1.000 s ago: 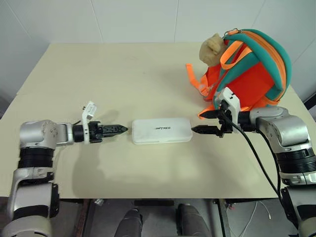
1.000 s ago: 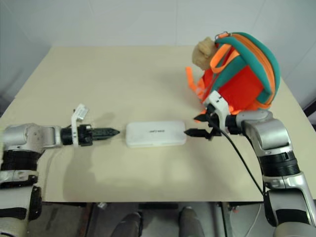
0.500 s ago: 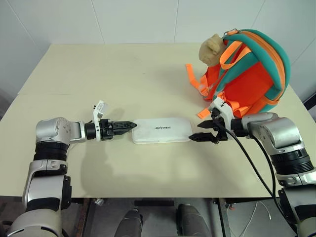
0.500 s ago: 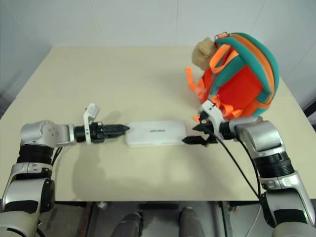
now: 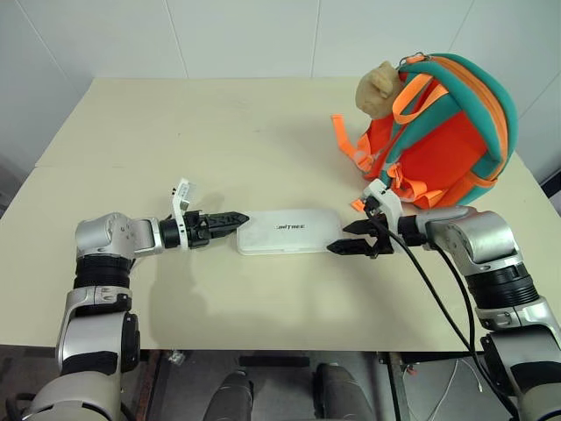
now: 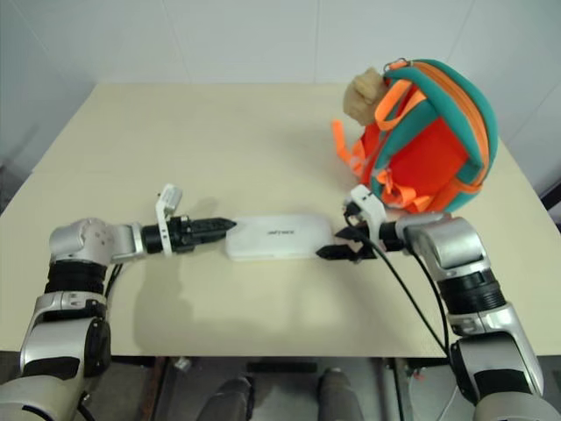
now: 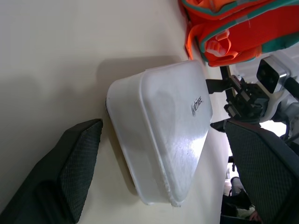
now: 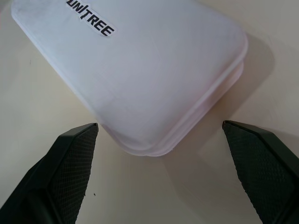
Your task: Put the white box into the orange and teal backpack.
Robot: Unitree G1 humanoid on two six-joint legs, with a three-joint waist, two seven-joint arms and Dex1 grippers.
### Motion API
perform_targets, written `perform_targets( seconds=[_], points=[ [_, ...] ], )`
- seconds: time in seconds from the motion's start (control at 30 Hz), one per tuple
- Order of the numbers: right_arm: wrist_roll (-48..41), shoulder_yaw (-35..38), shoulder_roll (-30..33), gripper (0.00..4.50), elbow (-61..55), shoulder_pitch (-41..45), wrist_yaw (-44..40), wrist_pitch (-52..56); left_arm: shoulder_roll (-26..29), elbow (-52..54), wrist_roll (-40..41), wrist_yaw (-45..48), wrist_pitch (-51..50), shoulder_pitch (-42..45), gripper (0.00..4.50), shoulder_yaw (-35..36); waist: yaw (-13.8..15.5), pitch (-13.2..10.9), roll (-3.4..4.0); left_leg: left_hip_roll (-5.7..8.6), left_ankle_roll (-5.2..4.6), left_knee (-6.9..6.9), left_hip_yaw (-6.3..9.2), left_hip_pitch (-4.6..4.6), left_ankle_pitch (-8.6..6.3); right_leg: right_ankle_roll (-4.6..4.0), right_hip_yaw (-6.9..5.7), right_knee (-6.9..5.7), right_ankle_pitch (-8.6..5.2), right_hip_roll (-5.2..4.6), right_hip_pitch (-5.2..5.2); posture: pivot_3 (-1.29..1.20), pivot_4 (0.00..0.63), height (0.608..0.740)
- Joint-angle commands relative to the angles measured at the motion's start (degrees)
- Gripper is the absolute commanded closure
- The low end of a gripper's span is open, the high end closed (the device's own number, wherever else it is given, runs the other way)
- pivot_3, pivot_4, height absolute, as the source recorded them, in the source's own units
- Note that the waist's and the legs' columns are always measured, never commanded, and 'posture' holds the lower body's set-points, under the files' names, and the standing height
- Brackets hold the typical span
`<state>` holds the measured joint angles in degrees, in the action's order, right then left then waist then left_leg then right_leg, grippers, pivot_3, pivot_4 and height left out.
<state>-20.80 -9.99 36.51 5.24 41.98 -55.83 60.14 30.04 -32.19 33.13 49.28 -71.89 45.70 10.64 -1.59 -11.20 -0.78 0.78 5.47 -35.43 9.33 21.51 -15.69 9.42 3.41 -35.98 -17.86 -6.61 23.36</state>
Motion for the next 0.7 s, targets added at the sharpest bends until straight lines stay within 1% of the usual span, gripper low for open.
perform_targets(
  seconds=[0.03,0.2,0.3,0.43,0.57,0.7],
  points=[
    [-0.54,-0.53,-0.78,0.0,-0.8,0.56,0.25,0.09,-1.2,-1.42,-0.14,-1.92,-0.95,-1.75,0.04,0.38,-0.02,0.0,0.0,0.0,0.0,-0.01,0.0,0.0,0.0,0.0,0.0,0.0,0.01,0.0,0.0,0.0,0.15,0.74],
    [-0.79,-0.38,-1.72,0.0,-1.21,0.55,0.6,0.24,-2.76,-2.43,1.13,-3.6,-2.01,-1.19,0.04,3.74,0.0,0.0,0.0,0.0,-0.01,-0.08,0.0,0.0,0.0,0.01,0.0,0.0,0.04,0.0,-0.02,0.0,0.15,0.74],
    [-0.97,-0.25,-2.37,0.0,-1.52,0.61,0.94,0.45,-3.37,-1.63,2.42,-3.84,-4.46,-1.01,0.04,4.99,-0.06,0.01,-0.01,0.0,0.0,-0.1,0.0,0.0,0.0,0.01,0.0,0.0,0.05,0.0,-0.03,0.0,0.15,0.74],
    [-1.12,-0.17,-2.91,0.0,-2.0,0.44,1.44,0.77,-4.58,-1.13,4.81,-6.07,-8.59,-0.44,0.04,8.76,-0.09,0.01,-0.01,0.0,0.0,-0.09,0.0,0.0,0.0,0.01,0.0,0.03,0.05,0.0,-0.02,0.0,0.15,0.74],
    [-1.26,0.02,-3.18,0.0,-2.21,0.29,1.86,0.86,-4.98,0.28,5.48,-7.78,-11.73,-0.24,0.04,10.43,-0.14,0.0,-0.01,0.0,0.0,-0.08,-0.01,0.01,0.0,0.01,0.0,0.05,0.05,0.0,-0.02,0.0,0.15,0.74],
    [-1.33,0.23,-3.65,0.0,-2.29,0.27,2.41,0.96,-4.43,2.47,5.64,-6.84,-12.71,-1.2,0.04,9.02,-0.19,0.01,-0.02,0.0,0.0,-0.08,-0.01,0.0,0.0,0.01,0.01,0.03,0.05,0.0,-0.02,0.0,0.15,0.74]
  ],
)
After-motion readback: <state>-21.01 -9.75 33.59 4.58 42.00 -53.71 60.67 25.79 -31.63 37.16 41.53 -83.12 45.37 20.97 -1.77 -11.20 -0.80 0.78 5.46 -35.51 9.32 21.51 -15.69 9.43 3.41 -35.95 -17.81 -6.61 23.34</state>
